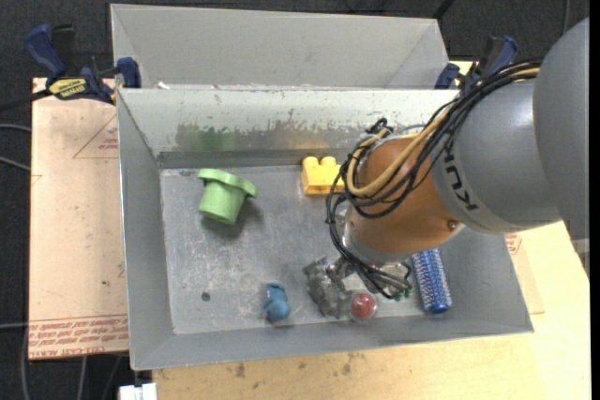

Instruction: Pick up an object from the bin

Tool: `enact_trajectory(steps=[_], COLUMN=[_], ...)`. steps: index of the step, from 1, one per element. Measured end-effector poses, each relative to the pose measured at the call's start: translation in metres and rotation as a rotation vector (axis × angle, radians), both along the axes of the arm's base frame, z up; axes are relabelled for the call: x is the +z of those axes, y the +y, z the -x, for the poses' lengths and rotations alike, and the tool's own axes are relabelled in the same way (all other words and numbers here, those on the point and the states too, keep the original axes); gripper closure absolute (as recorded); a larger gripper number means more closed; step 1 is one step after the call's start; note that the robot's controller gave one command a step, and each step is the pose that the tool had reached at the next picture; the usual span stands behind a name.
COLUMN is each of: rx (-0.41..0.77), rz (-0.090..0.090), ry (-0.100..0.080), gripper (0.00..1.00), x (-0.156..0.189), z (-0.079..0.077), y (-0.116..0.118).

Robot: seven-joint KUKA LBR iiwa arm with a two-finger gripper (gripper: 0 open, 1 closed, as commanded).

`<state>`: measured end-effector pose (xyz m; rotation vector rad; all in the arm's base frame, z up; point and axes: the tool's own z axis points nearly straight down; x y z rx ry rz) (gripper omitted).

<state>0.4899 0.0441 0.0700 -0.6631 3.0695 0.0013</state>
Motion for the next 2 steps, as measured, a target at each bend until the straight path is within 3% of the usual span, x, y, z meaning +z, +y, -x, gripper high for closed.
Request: enact_trajectory(steps=[1,2], rx=[0.0,0.158], rz=[-0.002,0.004], ry=[-0.014,-0.004], gripper=[0.0,0.0], x=[0.001,0.046], z=[-0.003,-0.013], y=[0.001,-0.091])
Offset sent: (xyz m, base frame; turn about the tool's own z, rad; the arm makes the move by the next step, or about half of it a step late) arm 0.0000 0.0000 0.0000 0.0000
